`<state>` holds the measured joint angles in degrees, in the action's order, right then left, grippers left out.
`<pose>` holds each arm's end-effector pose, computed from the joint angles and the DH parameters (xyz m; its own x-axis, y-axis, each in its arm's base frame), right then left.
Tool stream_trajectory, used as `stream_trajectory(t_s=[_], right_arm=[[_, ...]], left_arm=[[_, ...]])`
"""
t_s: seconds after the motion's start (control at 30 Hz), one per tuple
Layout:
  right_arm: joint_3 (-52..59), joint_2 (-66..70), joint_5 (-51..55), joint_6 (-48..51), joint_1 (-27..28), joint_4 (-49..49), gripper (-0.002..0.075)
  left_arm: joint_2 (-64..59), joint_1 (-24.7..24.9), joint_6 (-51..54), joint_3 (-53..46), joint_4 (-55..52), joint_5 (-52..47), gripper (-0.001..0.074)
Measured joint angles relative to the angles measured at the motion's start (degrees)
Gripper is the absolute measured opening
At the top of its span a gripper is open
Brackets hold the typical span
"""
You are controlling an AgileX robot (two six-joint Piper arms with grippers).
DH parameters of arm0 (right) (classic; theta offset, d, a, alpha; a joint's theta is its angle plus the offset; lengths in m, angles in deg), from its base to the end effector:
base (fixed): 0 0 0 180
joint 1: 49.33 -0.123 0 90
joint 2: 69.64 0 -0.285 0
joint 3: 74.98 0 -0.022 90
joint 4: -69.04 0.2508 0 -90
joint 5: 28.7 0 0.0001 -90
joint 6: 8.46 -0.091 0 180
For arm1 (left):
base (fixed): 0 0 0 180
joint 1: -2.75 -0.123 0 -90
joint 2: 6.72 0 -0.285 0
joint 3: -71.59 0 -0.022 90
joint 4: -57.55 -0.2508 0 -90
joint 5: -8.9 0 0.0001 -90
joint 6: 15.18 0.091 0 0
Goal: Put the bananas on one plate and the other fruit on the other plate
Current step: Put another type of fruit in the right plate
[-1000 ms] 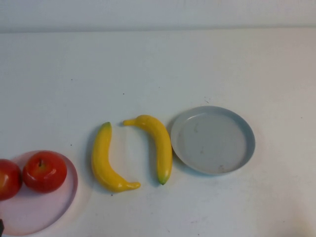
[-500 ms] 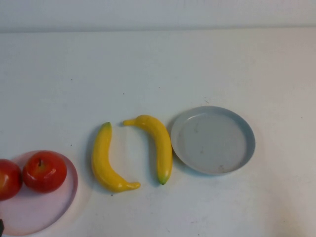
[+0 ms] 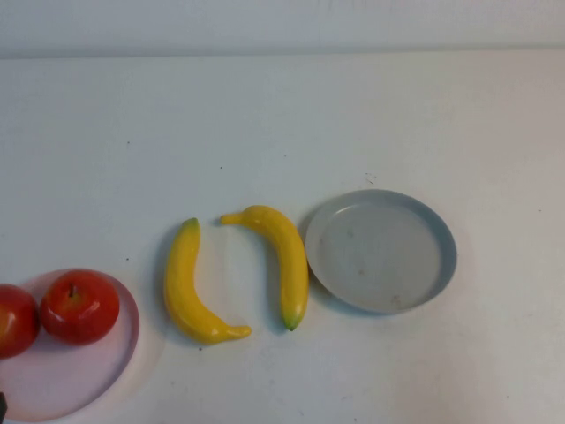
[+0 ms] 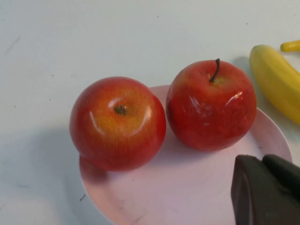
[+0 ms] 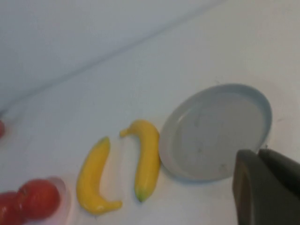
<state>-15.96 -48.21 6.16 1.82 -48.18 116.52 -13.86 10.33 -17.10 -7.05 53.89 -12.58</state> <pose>0.0586 0.0372 0.2681 -0.4326 0.4832 -0.7611 -0.1889 0.7769 0.6006 0.0524 -0.0048 0.1718 -0.2905 0.0648 -0.9547 0.1173 0.9926 0.0317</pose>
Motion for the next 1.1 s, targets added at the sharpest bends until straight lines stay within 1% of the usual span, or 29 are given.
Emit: stream_trajectory(t_s=[0.23, 0.33, 0.4, 0.6, 0.83, 0.93, 1.1], right_arm=[[-17.49, 21.61, 15.95, 0.86, 0.00, -12.81, -0.0017], [-23.75, 31.33, 20.17, 2.43, 0.00, -17.06, -0.0017], [-27.33, 36.59, 20.76, 2.43, -1.57, -19.40, -0.0017], [-34.84, 50.96, 18.94, 2.52, -10.35, -21.36, -0.0017], [-46.16, 67.10, 17.99, -1.68, -23.98, -28.38, -0.0017], [-51.72, 73.43, 18.63, -2.38, -29.33, -29.54, -0.0017], [-62.27, 83.46, 21.60, -2.51, -35.55, -30.74, -0.0017]], left_arm=[[0.00, 0.00, 0.00, 0.00, 0.00, 0.00, 0.0004], [0.00, 0.00, 0.00, 0.00, 0.00, 0.00, 0.0004], [0.00, 0.00, 0.00, 0.00, 0.00, 0.00, 0.0004], [0.00, 0.00, 0.00, 0.00, 0.00, 0.00, 0.0004], [0.00, 0.00, 0.00, 0.00, 0.00, 0.00, 0.0004], [0.00, 0.00, 0.00, 0.00, 0.00, 0.00, 0.0004], [0.00, 0.00, 0.00, 0.00, 0.00, 0.00, 0.0004]])
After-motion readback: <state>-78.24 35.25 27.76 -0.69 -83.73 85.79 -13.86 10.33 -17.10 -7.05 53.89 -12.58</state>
